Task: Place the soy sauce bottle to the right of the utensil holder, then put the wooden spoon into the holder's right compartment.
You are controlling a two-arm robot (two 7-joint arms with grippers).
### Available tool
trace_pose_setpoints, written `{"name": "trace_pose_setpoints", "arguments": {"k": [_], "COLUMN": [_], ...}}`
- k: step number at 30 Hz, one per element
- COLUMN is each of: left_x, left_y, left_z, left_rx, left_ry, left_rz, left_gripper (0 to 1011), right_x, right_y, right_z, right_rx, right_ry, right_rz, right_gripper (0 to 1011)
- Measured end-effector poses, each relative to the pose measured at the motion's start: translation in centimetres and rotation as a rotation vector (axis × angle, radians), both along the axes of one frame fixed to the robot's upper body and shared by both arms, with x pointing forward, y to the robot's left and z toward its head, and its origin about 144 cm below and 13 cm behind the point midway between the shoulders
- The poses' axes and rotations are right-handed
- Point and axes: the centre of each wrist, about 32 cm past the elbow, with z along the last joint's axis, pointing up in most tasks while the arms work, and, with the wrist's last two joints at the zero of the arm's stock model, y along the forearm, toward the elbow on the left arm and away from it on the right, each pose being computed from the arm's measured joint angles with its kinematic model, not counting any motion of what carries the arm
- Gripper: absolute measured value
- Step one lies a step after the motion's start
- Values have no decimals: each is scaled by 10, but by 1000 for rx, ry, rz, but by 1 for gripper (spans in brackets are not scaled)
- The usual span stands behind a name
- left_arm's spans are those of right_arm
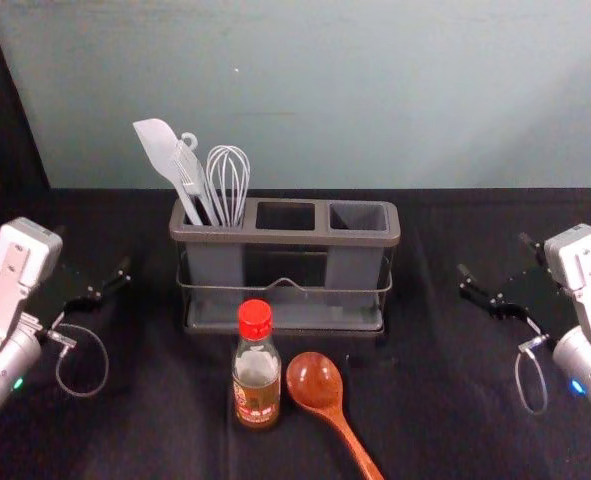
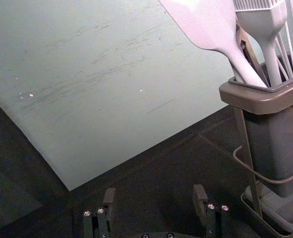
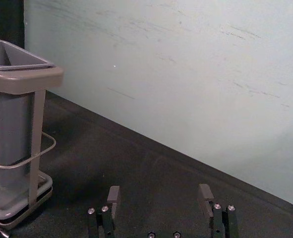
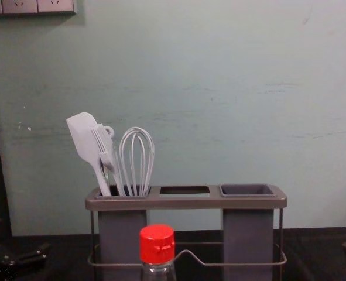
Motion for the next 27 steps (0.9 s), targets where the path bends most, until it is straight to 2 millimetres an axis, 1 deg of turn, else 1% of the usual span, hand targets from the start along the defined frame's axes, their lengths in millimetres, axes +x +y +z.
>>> {"name": "trace_pose_setpoints", "arguments": {"k": [27], "left_x": [0], "left_y": [0], "left_z": [0], "left_rx": [0], "left_ry": [0], "left_rz": [0], "left_gripper": [1011], "right_x": [0], "right_y": [0], "right_z": [0], "right_rx": [0], "right_ry": [0], "right_rz": [0], "right_gripper": [1002]}}
